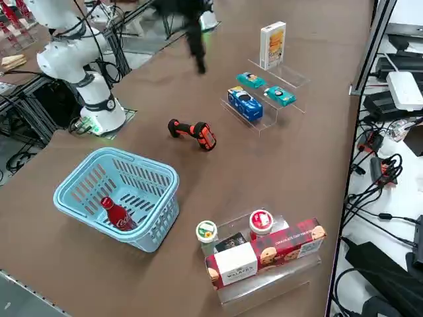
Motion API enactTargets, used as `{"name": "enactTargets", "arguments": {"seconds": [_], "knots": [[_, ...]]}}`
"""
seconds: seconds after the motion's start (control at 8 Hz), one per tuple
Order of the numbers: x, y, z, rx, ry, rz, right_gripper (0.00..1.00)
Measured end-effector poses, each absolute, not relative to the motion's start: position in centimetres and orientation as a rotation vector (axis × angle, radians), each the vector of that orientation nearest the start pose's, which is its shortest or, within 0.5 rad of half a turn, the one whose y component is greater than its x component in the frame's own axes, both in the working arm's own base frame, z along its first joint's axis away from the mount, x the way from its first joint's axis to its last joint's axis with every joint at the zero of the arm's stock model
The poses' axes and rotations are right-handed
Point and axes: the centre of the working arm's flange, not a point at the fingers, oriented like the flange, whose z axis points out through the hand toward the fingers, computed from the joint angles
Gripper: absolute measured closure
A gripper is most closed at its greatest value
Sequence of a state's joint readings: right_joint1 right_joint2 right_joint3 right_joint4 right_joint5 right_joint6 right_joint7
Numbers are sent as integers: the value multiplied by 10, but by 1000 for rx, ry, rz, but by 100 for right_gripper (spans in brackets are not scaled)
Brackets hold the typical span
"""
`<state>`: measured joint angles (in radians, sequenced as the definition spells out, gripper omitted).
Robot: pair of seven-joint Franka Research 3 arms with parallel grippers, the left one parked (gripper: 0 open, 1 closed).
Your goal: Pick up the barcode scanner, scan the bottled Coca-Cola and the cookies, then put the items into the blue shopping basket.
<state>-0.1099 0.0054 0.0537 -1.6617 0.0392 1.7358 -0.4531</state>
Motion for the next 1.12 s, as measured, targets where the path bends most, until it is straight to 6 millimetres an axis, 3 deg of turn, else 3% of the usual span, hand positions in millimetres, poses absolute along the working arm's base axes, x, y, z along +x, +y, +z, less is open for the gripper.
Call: {"name": "enactTargets", "arguments": {"seconds": [0.12,0.38,0.75,0.88,1.12], "knots": [[570,30,591,-3069,-532,-104,0],[569,125,567,-3068,-483,-35,0],[568,276,554,-3018,-704,-40,0],[569,316,545,-3021,-803,-44,1],[576,365,518,-3023,-990,-51,0]]}}
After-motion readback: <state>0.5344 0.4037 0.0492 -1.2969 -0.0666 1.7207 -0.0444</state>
